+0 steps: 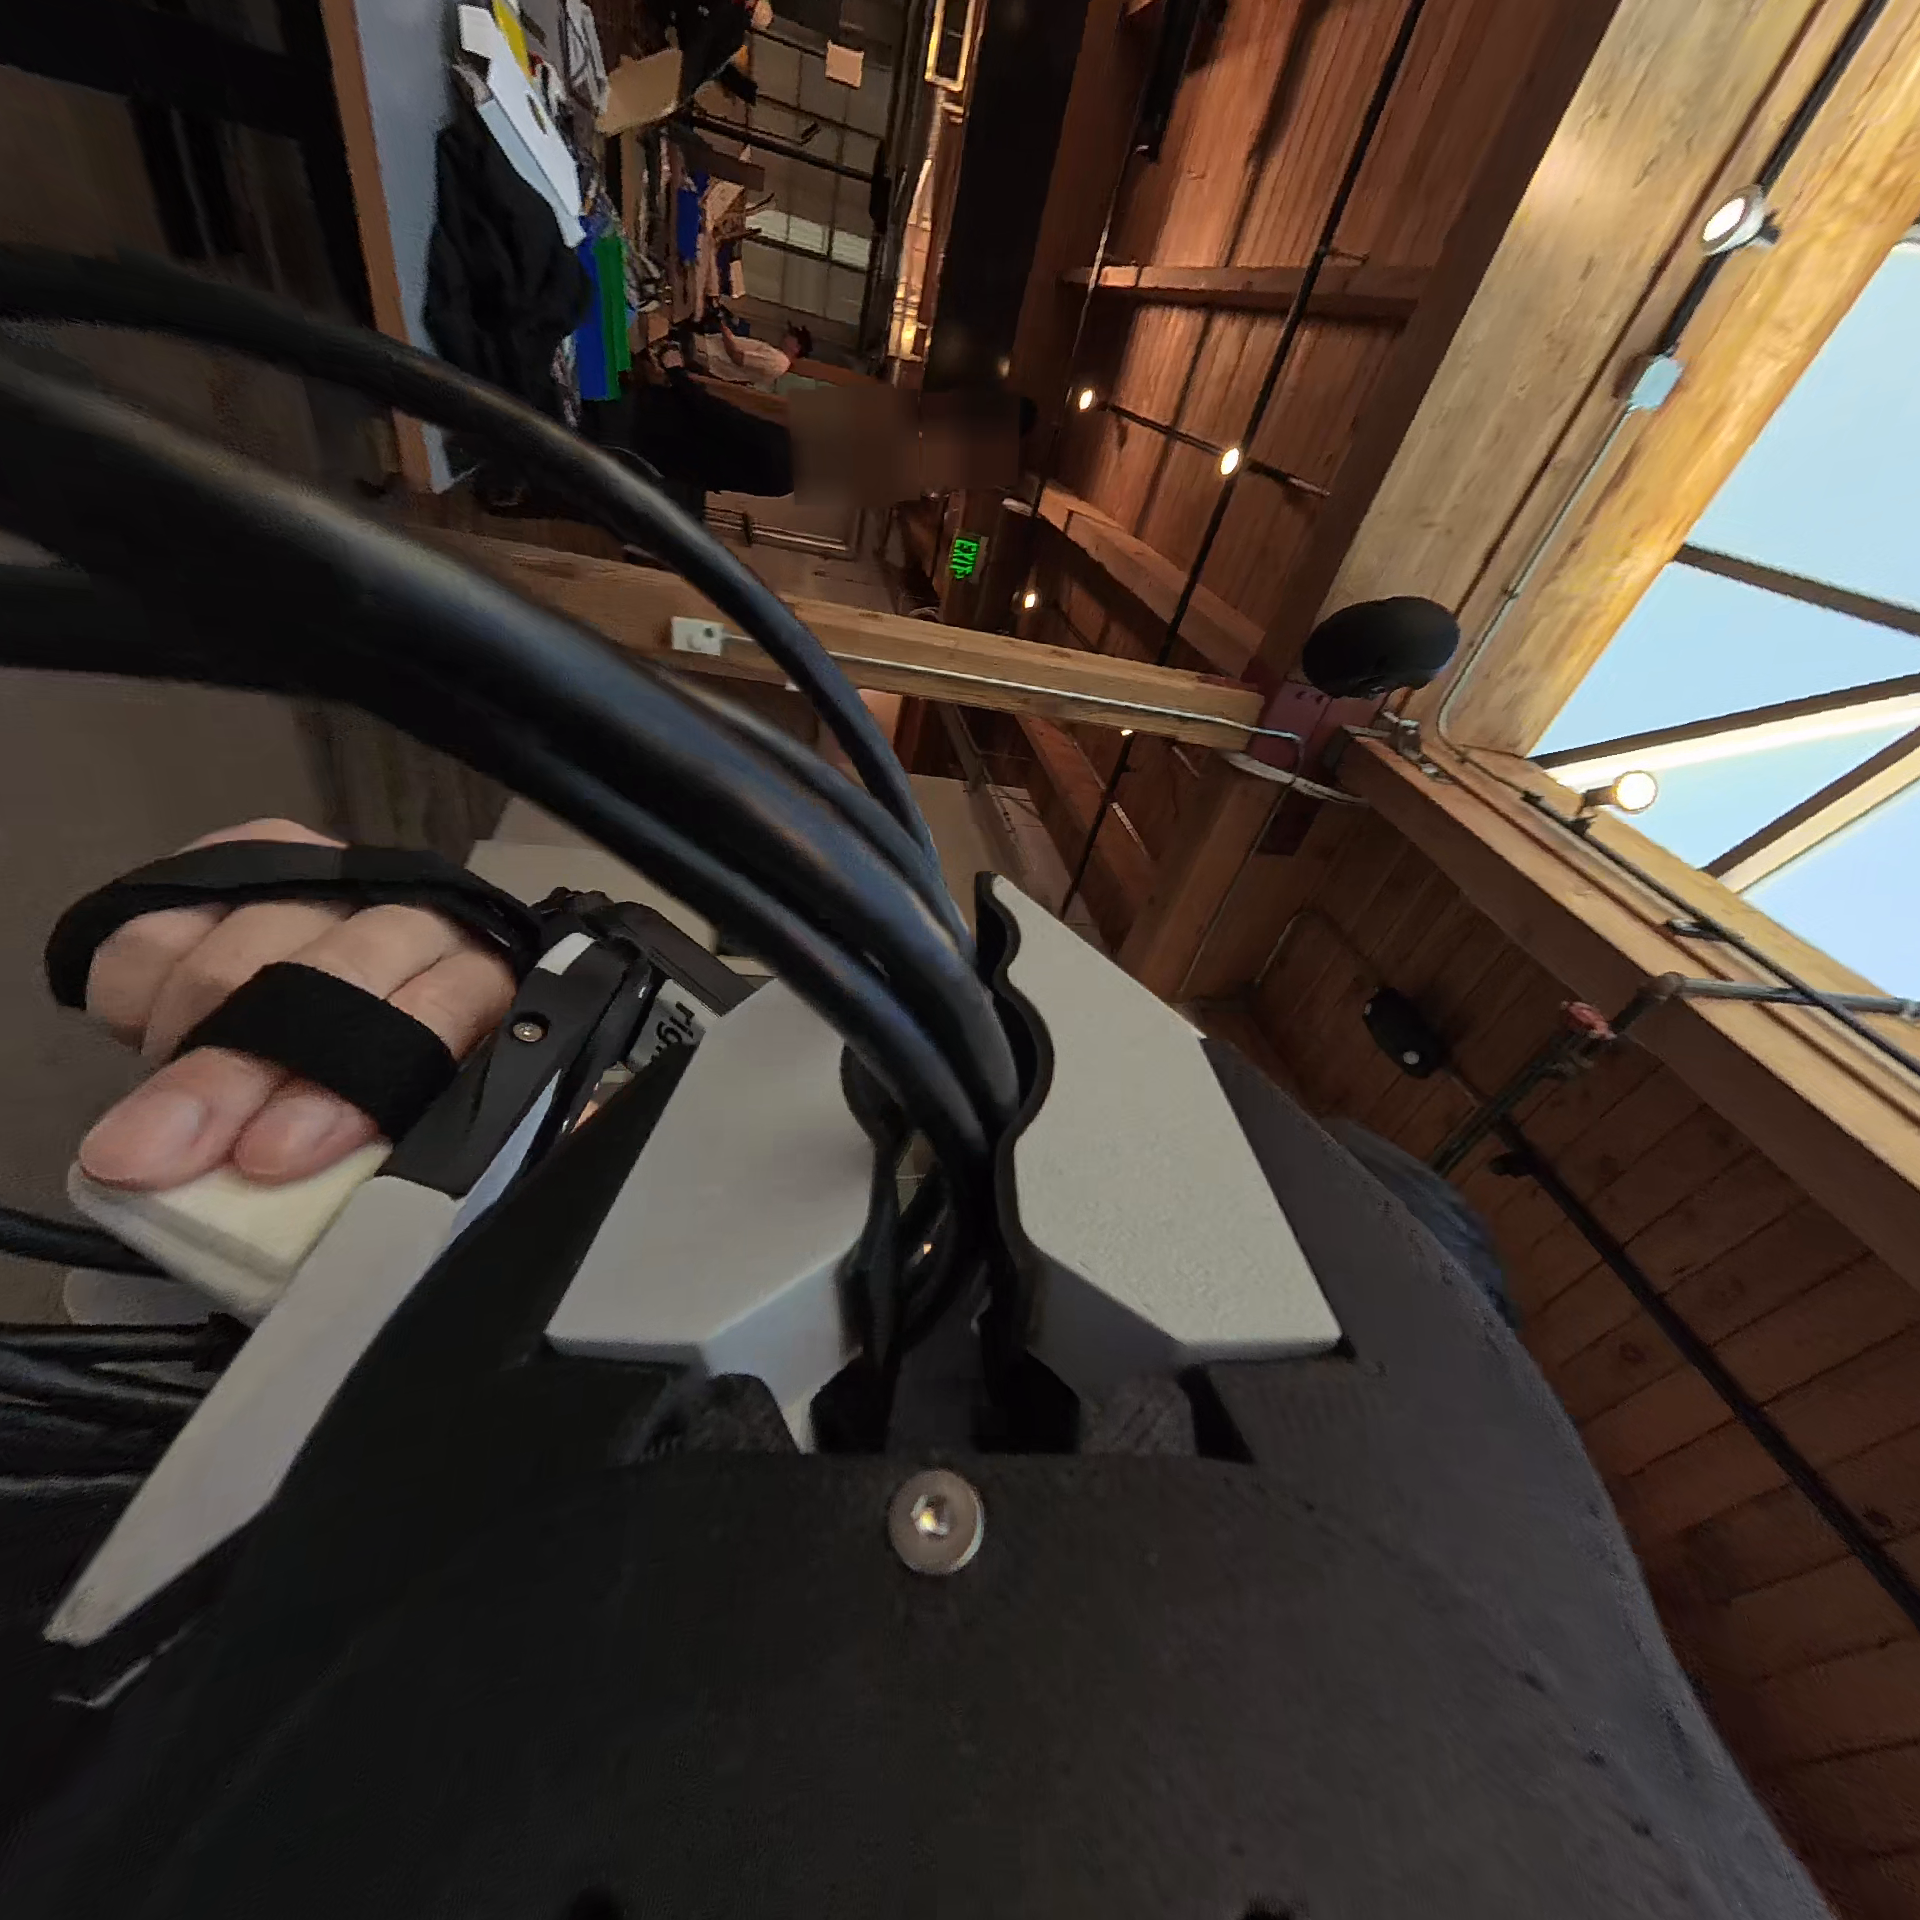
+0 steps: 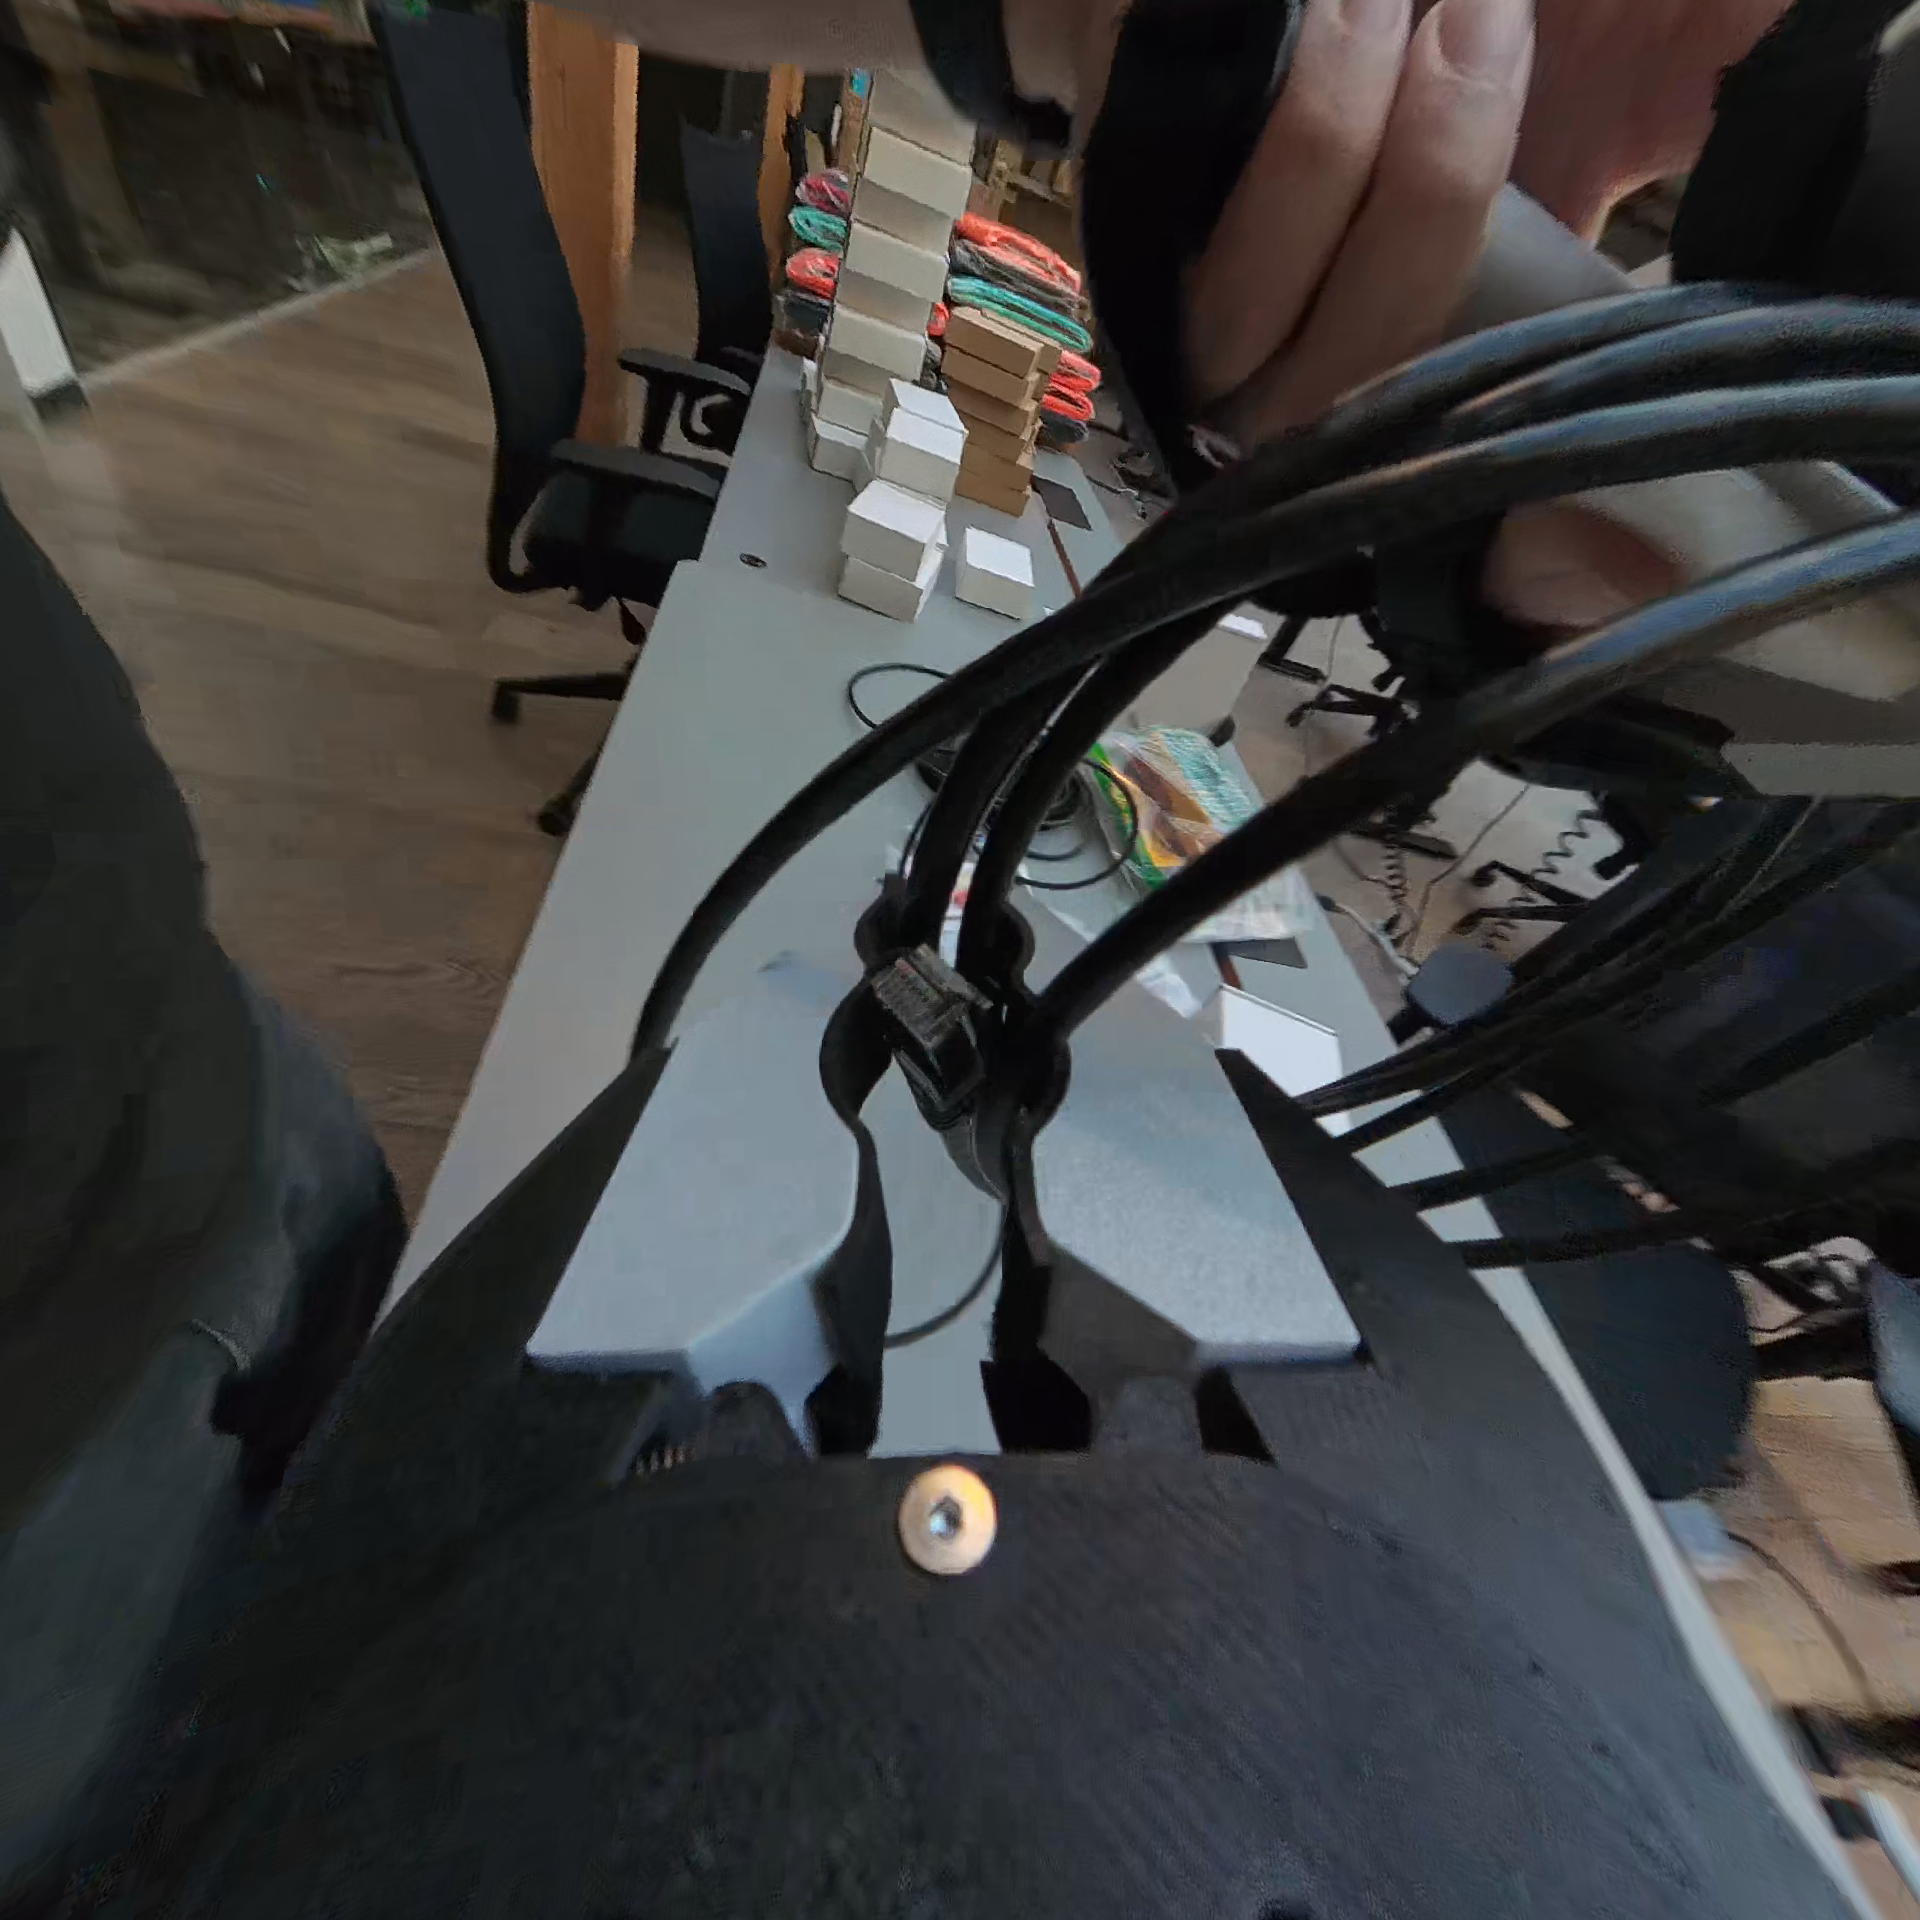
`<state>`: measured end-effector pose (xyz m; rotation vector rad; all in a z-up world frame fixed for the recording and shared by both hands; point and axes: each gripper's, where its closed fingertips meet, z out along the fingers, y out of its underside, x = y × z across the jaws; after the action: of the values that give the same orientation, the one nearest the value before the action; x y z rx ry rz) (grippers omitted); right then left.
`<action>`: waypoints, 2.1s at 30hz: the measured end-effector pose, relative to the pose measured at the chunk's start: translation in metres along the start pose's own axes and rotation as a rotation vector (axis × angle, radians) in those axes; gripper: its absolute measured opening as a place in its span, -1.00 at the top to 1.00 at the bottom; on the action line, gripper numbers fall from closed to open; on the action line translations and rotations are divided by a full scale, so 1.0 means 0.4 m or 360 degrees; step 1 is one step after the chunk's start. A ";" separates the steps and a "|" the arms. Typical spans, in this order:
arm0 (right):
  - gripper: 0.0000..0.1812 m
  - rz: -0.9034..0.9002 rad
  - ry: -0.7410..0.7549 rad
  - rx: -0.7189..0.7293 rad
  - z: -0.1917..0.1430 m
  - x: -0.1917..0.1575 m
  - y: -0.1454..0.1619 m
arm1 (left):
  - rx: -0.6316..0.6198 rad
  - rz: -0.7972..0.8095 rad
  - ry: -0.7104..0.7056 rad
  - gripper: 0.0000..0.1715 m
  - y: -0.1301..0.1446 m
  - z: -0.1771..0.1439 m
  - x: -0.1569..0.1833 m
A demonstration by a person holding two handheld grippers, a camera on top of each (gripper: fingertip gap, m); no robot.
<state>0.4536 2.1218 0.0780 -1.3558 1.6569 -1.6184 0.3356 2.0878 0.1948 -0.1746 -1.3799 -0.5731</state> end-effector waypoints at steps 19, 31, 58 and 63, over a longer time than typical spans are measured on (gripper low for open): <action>0.61 0.1058 -0.0248 0.0503 -0.097 0.144 -0.129 | -0.0278 0.0114 0.0056 0.96 -0.084 0.033 0.050; 0.16 0.0822 0.0223 0.0231 -0.125 0.255 -0.123 | -0.0261 0.0363 -0.0106 0.97 -0.111 -0.008 0.107; 0.83 0.1466 0.0151 0.0188 -0.031 0.408 -0.198 | -0.0410 0.1178 -0.0769 0.86 -0.135 0.074 0.133; 0.24 0.1425 0.0574 -0.0110 -0.031 0.435 -0.056 | -0.0016 0.0995 -0.0626 0.93 -0.219 0.071 0.075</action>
<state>0.3784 1.9824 0.1543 -0.2154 2.0970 -1.2734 0.2714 2.0173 0.2109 -0.7277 -1.5953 -0.0172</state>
